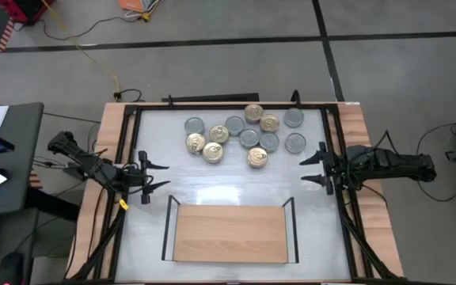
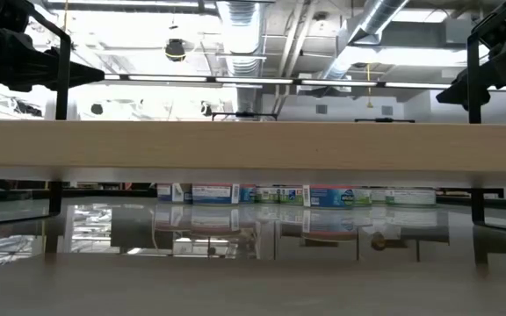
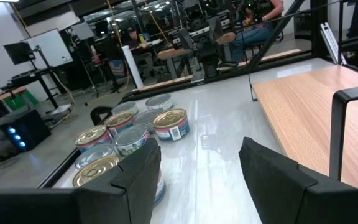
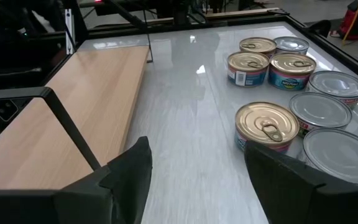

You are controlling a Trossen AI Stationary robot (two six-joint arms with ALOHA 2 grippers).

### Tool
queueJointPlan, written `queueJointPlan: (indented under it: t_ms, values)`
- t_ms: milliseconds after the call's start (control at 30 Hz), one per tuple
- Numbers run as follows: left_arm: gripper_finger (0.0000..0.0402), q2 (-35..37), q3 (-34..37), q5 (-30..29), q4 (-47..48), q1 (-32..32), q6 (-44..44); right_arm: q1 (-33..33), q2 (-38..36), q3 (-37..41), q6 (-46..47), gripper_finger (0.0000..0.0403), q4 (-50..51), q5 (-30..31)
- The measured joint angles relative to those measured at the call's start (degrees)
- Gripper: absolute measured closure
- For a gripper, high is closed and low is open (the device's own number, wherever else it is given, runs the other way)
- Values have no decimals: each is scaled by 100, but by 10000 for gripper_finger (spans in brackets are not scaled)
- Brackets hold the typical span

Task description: Stack canned seafood by type on shelf

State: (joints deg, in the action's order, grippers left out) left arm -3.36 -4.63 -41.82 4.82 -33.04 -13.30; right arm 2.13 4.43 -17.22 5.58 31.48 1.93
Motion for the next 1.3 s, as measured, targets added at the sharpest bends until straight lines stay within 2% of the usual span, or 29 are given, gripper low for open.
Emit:
queueJointPlan:
  t_ms: [900,967,1133,1300]
  values:
    - [191,0,-1,0,-1,2,-7,-2,0,-2,0,121,0,20]
    - [191,0,0,-28,-83,2,-283,0,1,0,0,121,0,17]
    - [191,0,24,-223,-416,2,-2044,-2,0,-1,0,121,-2,15]
    - [191,0,24,-243,-397,2,-2203,0,1,-2,0,121,0,-11]
